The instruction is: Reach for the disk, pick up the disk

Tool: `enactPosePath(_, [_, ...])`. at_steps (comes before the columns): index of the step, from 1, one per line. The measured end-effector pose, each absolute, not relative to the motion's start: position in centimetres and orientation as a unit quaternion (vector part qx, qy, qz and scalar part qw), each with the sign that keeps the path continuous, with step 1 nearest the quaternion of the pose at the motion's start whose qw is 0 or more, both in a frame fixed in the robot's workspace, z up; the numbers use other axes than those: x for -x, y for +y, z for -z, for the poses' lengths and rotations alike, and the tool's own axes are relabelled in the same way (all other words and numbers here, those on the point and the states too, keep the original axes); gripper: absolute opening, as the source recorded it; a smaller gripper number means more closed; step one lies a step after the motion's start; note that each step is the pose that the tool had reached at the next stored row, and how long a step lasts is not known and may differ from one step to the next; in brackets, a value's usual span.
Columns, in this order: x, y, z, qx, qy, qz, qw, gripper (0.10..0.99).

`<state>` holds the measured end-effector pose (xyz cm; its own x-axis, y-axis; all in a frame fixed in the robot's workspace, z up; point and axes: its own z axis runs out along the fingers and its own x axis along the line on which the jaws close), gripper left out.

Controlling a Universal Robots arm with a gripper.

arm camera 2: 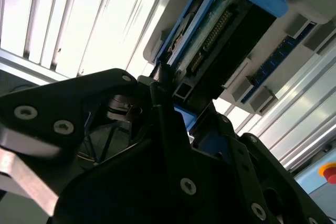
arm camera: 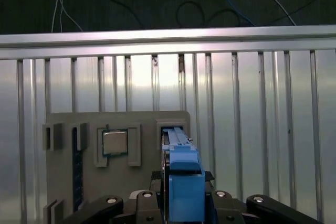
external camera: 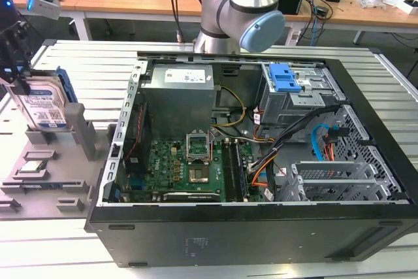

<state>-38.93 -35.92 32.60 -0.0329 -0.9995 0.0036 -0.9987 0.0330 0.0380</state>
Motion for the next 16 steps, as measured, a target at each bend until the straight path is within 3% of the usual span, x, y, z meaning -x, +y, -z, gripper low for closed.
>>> enactPosePath(16, [38.9,-35.8,-35.2,-0.695,-0.719,0.012,0.015,0.369])
